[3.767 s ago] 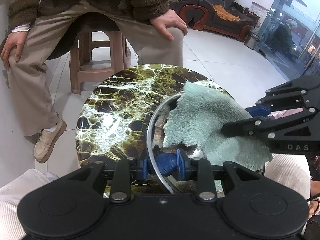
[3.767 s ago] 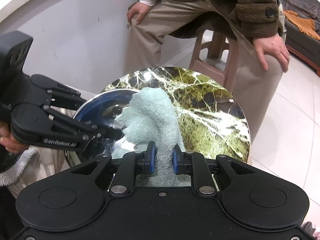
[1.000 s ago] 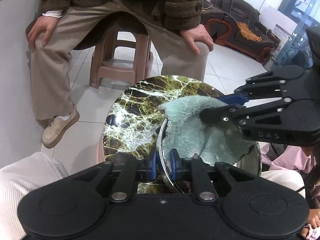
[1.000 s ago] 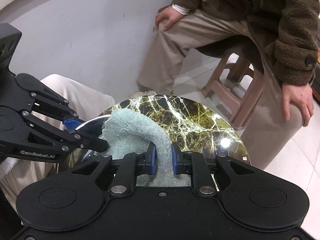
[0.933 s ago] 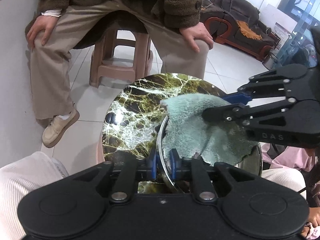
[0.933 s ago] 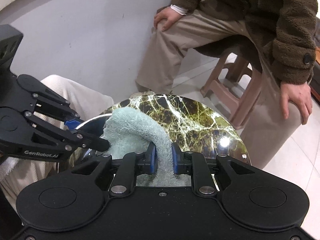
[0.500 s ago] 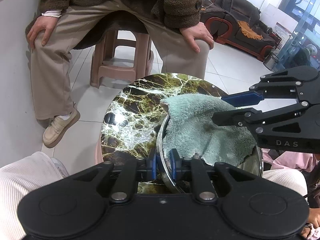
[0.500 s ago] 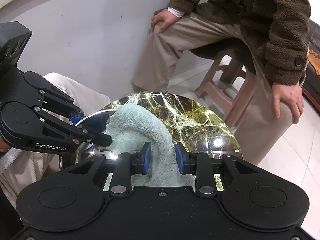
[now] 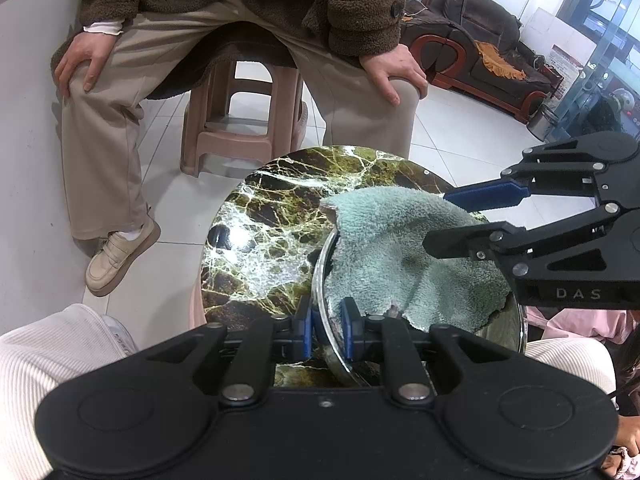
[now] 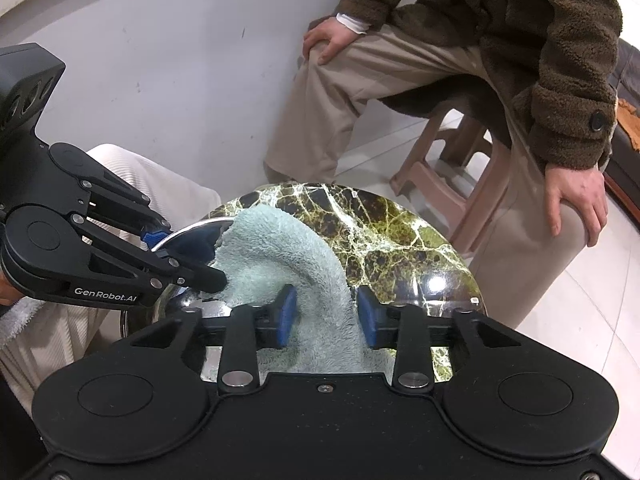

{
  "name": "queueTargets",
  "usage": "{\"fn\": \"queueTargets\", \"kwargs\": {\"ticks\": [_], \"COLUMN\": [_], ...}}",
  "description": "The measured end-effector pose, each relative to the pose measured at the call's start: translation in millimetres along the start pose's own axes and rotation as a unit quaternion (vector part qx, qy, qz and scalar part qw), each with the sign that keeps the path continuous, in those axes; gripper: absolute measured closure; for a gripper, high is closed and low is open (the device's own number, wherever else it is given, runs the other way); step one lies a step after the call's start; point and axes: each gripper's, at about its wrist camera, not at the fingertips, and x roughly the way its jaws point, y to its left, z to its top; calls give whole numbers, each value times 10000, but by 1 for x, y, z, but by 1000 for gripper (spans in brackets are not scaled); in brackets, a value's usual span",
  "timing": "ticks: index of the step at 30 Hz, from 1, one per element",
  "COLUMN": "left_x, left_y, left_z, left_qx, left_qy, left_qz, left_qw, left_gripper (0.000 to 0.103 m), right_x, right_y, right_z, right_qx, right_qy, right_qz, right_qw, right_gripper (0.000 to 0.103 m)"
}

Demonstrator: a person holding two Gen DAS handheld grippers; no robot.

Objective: Clean bowl

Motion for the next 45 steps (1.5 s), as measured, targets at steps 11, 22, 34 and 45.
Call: {"fn": "queueTargets", "kwargs": {"ticks": [11, 22, 34, 45], "left_x": [1, 1, 2, 2], "left_y": [3, 2, 2, 1], "left_z": [-1, 0, -1, 0], "left_qx": [19, 24, 31, 72], "left_qy": [-3, 1, -1, -6], "left_qz": [-6, -4, -9, -37], "left_qw": [10000, 10000, 10000, 10000], "left_gripper": [89, 89, 89, 89], "right_x": [-2, -4, -4, -10], "right_y": [0, 3, 5, 8], "right_z": [-3, -4, -2, -2], "right_qx": [-13, -62, -75, -219], "right_qy": [42, 92, 114, 116], "right_qz": [19, 25, 29, 20], "right_qw": [10000, 9999, 9999, 9997], "right_gripper": [68, 65, 62, 58]}}
